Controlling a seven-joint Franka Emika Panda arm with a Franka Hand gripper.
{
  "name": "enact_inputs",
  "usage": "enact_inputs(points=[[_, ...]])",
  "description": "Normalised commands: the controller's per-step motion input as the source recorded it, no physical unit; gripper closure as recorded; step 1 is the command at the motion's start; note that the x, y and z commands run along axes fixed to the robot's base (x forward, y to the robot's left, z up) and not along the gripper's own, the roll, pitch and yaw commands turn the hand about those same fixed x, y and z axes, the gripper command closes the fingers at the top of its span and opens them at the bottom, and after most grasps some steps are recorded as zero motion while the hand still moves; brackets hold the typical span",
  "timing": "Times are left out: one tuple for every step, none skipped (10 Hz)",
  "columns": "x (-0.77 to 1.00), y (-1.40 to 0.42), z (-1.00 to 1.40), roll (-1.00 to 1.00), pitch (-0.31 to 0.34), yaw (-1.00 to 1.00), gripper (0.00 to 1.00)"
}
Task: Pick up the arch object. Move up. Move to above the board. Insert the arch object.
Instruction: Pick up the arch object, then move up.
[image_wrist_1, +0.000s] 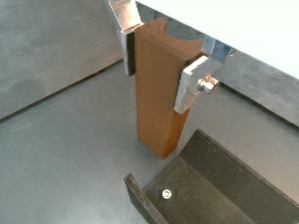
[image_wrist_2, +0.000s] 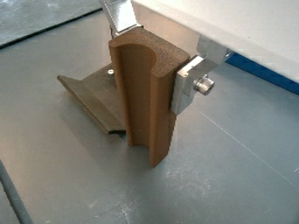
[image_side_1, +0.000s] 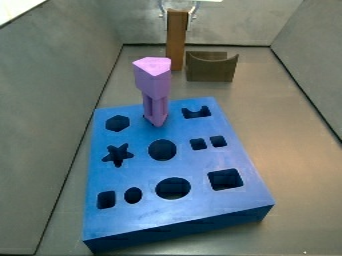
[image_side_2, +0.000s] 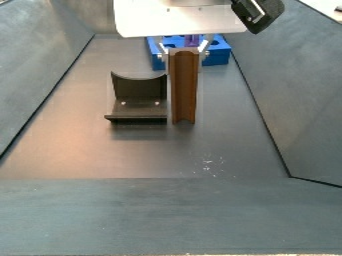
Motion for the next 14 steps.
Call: enact_inputs(points=[[0.00,0.00,0.00,0.00,0.000,0.00,1.00],[0.00,0.00,0.00,0.00,0.000,0.00,1.00],[0.00,0.00,0.00,0.00,0.000,0.00,1.00],[0.00,0.00,0.00,0.00,0.000,0.00,1.00],[0.00,0.00,0.00,0.00,0.000,0.00,1.00],[0.00,0.00,0.00,0.00,0.000,0.00,1.00],[0.00,0.00,0.00,0.00,0.000,0.00,1.00],[0.00,0.00,0.00,0.00,0.000,0.00,1.00],[0.00,0.00,0.00,0.00,0.000,0.00,1.00],[0.00,0.00,0.00,0.00,0.000,0.00,1.00],[0.00,0.00,0.00,0.00,0.000,0.00,1.00],[0.00,0.00,0.83,0.00,0.000,0.00,1.00],[-0.02,-0.03,0.80,0.00,0.016,-0.04,1.00],[-0.03,-0.02,0.64,0.00,0.024,-0.04,1.00]])
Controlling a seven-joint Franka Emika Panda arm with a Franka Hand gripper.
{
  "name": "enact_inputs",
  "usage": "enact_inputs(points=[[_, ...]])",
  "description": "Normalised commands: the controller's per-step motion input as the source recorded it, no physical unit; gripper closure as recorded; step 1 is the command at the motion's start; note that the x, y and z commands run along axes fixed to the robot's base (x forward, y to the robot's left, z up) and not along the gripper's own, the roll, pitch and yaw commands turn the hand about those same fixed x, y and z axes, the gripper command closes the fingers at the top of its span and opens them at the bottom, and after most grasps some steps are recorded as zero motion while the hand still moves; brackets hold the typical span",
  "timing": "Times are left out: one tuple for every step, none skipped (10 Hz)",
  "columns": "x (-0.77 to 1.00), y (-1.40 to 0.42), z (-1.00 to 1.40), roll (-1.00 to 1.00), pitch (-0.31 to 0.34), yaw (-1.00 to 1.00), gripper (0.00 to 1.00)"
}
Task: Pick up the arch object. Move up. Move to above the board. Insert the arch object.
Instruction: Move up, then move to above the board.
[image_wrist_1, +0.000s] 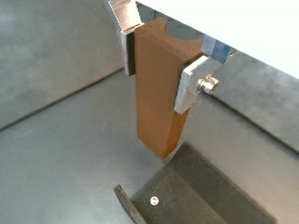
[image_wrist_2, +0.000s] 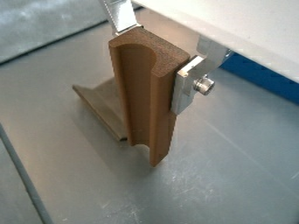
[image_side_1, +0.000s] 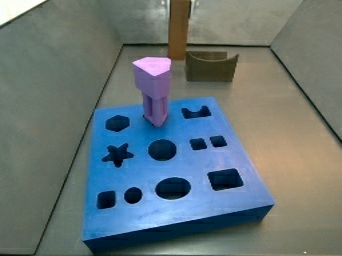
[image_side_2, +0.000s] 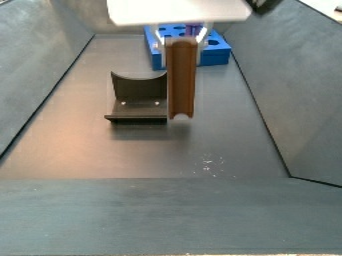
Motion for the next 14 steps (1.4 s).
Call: enact_inputs(points=[[-0.02,-0.01,0.48,0.01,0.028,-0.04,1.00],[-0.01,-0.01,0.31,0.01,0.039,-0.03,1.00],[0.36,-0.33,1.00,0.12,0.070,0.03,1.00],[0.37,-0.34,1.00,0.11,0.116,0.05,1.00],[0.34,-0.30,1.00,0.11,0.141,0.06,1.00],[0.25,-0.21,0.97,0.11,0.127,0.05,1.00],[0.19,-0.17,0.86,0.11,0.112,0.05,1.00],[0.10,-0.10,0.65,0.12,0.093,0.04,1.00],[0.06,-0.06,0.48,0.11,0.086,0.04,1.00],[0.03,-0.03,0.26,0.11,0.087,0.04,1.00],[-0.23,-1.00,0.26,0.03,0.176,-0.44,1.00],[-0.23,-1.00,0.24,0.03,0.158,-0.41,1.00],[-0.24,-1.00,0.25,0.04,0.077,-0.22,1.00],[-0.23,-1.00,0.24,0.01,0.035,-0.12,1.00]])
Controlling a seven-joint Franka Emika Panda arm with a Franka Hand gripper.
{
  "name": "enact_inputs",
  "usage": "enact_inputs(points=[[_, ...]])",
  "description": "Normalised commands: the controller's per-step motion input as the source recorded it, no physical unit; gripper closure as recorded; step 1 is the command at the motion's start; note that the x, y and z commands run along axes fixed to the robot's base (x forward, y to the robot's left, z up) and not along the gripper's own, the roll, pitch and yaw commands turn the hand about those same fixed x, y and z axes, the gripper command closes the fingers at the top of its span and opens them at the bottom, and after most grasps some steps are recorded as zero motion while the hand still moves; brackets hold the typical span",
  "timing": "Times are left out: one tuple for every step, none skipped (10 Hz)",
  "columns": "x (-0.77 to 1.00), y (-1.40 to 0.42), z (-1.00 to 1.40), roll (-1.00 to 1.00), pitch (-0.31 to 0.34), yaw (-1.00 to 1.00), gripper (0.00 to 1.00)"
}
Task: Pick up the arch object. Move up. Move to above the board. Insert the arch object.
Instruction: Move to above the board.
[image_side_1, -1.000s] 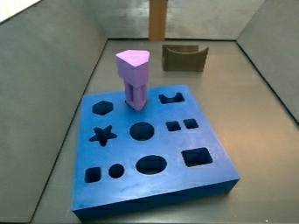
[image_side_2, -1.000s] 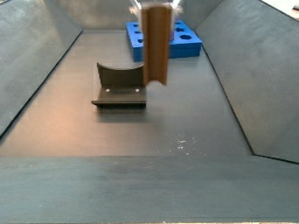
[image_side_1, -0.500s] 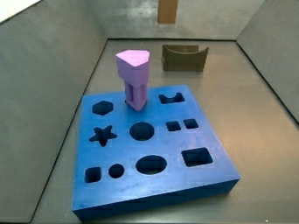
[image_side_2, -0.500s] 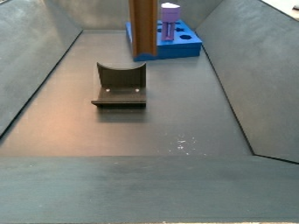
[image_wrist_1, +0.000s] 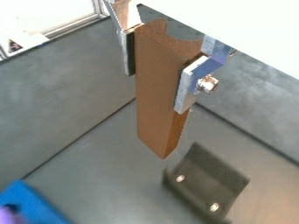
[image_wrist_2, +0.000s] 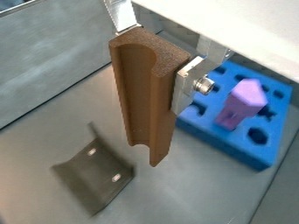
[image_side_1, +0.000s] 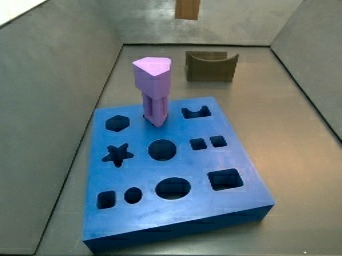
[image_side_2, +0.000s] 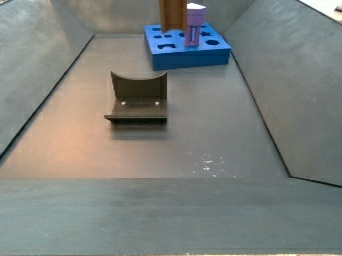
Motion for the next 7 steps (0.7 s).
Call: enact_inputs(points=[[-0.23,-1.00,0.24,0.01,0.019,-0.06,1.00],[-0.24,-1.00,0.25,0.00,0.016,-0.02,1.00],[-0.24,-1.00,0.25,-0.01,0.011,-0.01,1.00],[-0.24,-1.00,0.25,-0.01,0.014,0.00,1.00],[-0.24,-1.00,0.26,0.00,0.012,0.01,1.00],[-0.24,-1.00,0.27,0.00,0.020,0.01,1.00],[-0.20,-0.91,0.26,-0.02,0.032,0.01,1.00]])
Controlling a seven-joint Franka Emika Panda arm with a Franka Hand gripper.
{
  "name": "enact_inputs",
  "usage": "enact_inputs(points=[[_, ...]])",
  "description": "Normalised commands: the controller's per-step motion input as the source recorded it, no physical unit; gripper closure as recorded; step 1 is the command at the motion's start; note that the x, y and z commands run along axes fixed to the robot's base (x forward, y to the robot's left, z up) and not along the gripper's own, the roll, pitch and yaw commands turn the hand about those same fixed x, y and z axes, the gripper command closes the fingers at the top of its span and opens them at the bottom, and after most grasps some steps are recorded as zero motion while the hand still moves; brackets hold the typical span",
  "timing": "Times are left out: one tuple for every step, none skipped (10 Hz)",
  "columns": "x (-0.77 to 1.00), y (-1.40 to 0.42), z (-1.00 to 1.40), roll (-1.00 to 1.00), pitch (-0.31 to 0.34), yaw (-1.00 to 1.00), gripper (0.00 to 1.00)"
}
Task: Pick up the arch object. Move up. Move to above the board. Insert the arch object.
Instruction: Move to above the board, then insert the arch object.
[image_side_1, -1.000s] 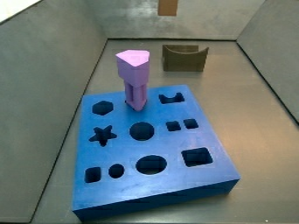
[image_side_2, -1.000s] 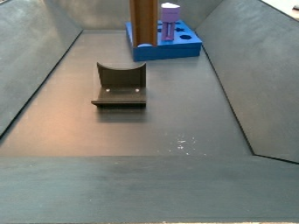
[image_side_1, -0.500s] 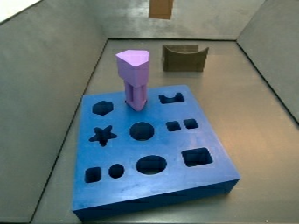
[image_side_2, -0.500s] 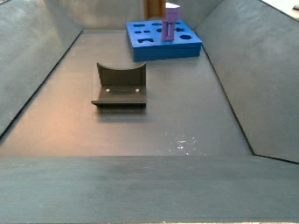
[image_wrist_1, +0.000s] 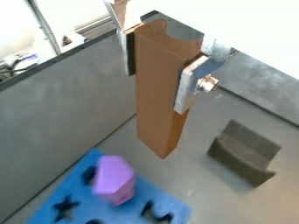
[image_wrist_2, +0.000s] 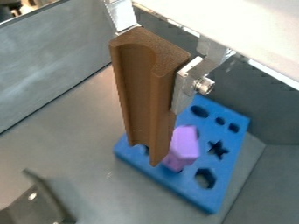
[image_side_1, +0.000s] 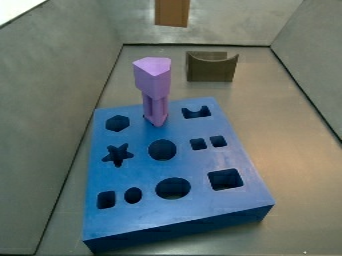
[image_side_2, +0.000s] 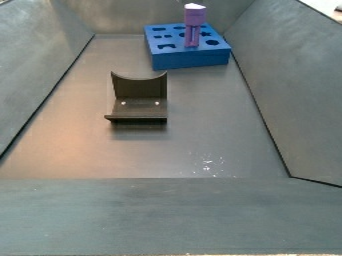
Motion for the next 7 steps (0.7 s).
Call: enact_inputs(points=[[-0.11,-0.57,0.18,0.01,0.042,0.01,1.00],[-0.03,-0.24,0.09,0.00,0.060,0.01,1.00],[-0.03,0.01,0.00,0.00,0.000,0.00,1.00],[0.01,0.07,0.00,0.00,0.000,0.07,1.00],[0.21,0.00,0.00,0.00,0.000,0.58,1.00],[0.32,-0.06,-0.05,0.05,0.000,0.87,1.00],[0.65,-0.03,0.00,0.08,0.083,0.63,1.00]])
